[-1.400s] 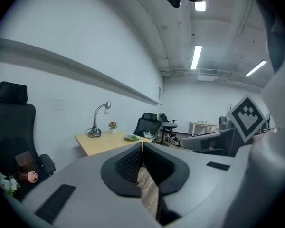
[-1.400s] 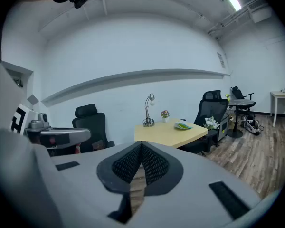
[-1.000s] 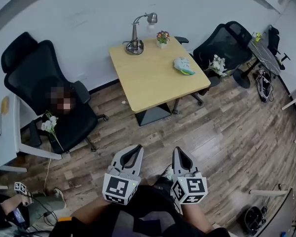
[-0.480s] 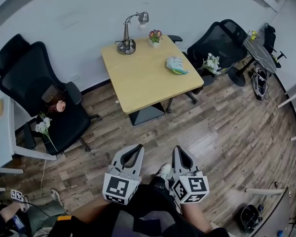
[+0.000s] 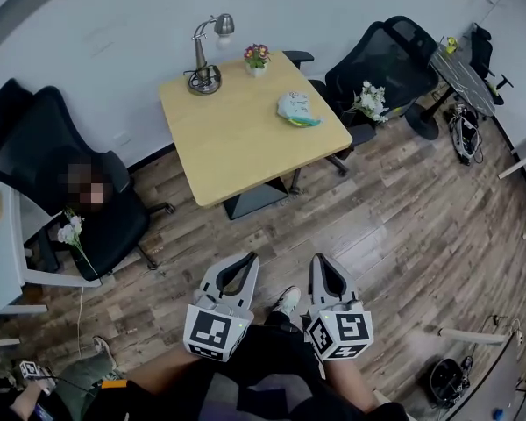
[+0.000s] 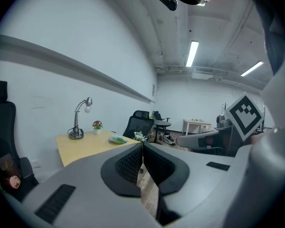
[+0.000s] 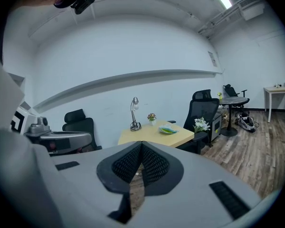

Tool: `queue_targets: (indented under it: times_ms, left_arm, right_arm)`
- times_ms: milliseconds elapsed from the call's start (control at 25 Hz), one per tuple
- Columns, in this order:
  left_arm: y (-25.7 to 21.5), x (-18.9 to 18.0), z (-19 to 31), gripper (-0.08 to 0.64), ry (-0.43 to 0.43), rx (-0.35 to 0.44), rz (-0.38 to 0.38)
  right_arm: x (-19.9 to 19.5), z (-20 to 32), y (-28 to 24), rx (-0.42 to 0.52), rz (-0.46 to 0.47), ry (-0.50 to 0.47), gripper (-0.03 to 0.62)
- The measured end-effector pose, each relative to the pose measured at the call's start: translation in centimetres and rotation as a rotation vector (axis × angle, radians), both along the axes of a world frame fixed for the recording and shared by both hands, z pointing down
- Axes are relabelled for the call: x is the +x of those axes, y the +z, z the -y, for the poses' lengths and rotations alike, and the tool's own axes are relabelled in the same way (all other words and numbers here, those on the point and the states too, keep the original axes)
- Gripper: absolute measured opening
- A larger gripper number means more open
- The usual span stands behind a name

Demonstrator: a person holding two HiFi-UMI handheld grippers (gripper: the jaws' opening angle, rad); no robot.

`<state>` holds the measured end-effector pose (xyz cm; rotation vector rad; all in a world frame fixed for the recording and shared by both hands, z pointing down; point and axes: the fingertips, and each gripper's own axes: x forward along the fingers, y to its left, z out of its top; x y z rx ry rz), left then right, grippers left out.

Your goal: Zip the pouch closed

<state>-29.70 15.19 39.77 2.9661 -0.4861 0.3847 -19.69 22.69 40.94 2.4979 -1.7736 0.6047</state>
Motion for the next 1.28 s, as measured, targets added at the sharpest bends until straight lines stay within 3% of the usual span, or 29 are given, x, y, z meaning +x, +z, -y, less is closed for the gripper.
queue_targets:
  times_ms: [600,1040,1280]
  left_arm:
    - [-1.3,13.4,-3.8,0.014,0.002,0.063,0.015]
    - [-2.3,17.6,-5.9,0.014,0.025,0.107,0.020]
    - [-1.0,20.6,-6.9,0.014,0.098,0.080,0.024]
  right_arm:
    - [12.6,-3.2,-0.7,0.034,-0.015,-0.034,0.014]
    - [16.7,-5.2,-1.0,0.061,-0.009,-0.019,0.014]
    - [18.7,-6.4,0.2,0.038,0.008,0.038,0.015]
